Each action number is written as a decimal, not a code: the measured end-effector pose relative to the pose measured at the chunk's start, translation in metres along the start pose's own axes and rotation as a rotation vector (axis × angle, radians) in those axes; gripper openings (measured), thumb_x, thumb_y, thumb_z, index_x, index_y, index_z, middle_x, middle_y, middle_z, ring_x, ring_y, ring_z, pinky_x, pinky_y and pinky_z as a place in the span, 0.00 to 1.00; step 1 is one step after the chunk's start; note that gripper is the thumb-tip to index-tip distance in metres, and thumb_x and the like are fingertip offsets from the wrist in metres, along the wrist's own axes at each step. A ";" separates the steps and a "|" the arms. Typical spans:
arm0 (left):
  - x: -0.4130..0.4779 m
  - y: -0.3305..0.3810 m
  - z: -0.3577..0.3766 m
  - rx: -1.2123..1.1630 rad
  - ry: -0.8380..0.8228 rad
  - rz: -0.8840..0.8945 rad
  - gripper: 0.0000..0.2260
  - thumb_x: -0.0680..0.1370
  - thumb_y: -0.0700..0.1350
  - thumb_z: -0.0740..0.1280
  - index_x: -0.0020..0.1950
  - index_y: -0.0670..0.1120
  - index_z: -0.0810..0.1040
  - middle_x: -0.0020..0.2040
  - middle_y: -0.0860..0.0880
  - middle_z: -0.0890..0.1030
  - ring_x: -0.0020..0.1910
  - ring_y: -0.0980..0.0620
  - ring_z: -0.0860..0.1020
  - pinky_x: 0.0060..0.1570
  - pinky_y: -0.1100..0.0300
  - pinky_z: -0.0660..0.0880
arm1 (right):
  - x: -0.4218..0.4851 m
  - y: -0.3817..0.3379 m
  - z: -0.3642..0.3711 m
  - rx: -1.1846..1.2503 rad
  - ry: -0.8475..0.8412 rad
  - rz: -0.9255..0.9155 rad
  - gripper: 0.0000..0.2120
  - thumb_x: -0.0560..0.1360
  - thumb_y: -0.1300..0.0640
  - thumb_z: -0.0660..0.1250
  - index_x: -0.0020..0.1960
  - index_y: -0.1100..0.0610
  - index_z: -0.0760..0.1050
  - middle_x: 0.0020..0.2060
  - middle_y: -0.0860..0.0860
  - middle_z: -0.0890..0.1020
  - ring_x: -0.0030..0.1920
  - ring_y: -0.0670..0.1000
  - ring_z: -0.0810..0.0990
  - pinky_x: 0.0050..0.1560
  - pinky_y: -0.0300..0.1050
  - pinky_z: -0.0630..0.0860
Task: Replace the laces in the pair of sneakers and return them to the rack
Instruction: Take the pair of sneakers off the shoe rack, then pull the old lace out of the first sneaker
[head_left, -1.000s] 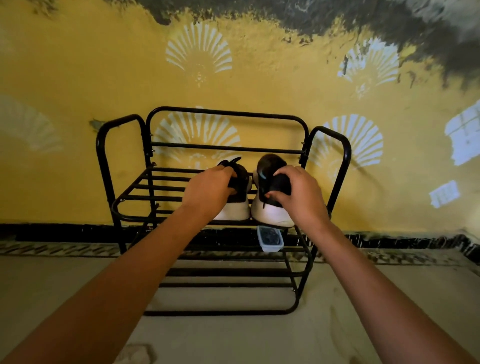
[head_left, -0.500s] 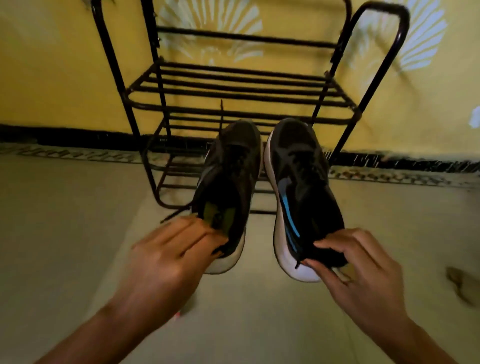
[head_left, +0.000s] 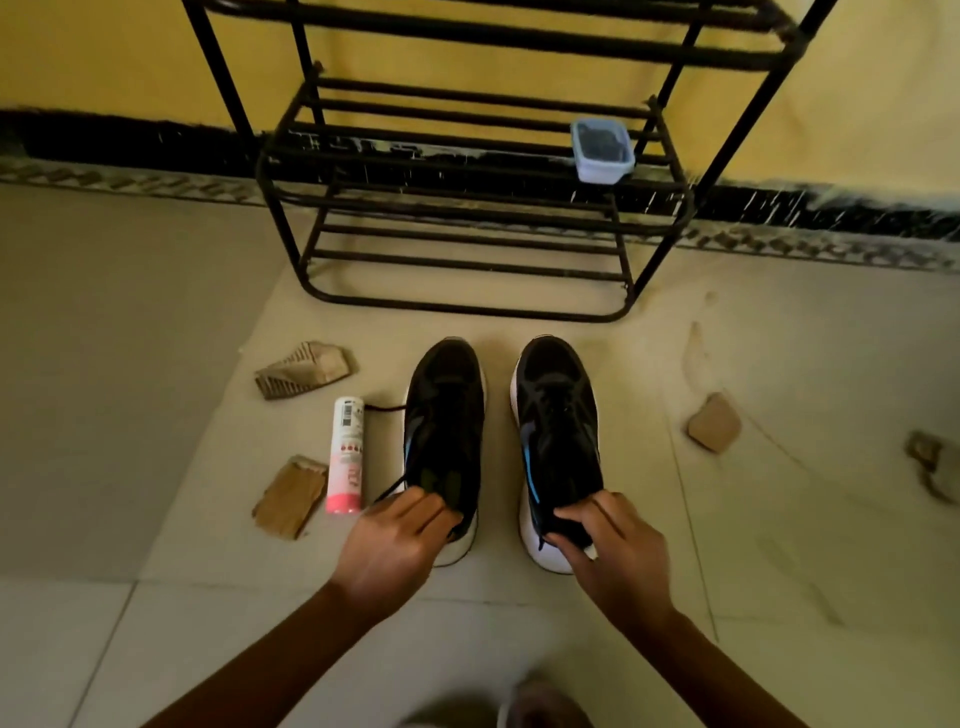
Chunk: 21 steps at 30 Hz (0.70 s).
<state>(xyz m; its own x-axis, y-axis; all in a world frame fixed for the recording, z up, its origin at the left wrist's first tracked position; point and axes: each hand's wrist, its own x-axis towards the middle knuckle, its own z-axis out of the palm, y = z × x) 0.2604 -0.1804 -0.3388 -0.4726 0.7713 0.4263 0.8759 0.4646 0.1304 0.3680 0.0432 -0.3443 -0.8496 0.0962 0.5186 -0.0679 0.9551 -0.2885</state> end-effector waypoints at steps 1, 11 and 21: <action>0.000 0.000 0.002 -0.002 0.005 0.009 0.09 0.72 0.43 0.63 0.40 0.45 0.83 0.36 0.49 0.80 0.35 0.51 0.79 0.31 0.62 0.75 | -0.003 0.000 0.003 -0.004 -0.006 -0.009 0.14 0.65 0.50 0.73 0.46 0.49 0.70 0.35 0.48 0.78 0.37 0.45 0.73 0.31 0.33 0.65; 0.005 0.004 0.013 -0.021 -0.016 -0.006 0.10 0.74 0.46 0.64 0.44 0.45 0.83 0.38 0.48 0.81 0.35 0.50 0.78 0.31 0.61 0.75 | -0.010 0.001 0.013 0.006 -0.040 0.023 0.12 0.68 0.46 0.68 0.47 0.51 0.73 0.37 0.48 0.78 0.37 0.46 0.76 0.28 0.35 0.71; 0.001 0.006 0.006 -0.069 -0.061 -0.032 0.11 0.75 0.48 0.63 0.45 0.45 0.84 0.39 0.48 0.82 0.36 0.50 0.79 0.34 0.62 0.76 | -0.007 0.003 0.013 0.039 -0.076 0.035 0.13 0.68 0.46 0.69 0.50 0.50 0.73 0.40 0.48 0.79 0.40 0.47 0.77 0.30 0.36 0.73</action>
<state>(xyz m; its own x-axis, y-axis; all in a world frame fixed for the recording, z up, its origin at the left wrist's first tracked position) 0.2650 -0.1742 -0.3433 -0.5040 0.7824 0.3657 0.8637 0.4603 0.2055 0.3672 0.0416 -0.3589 -0.8887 0.1062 0.4459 -0.0570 0.9396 -0.3374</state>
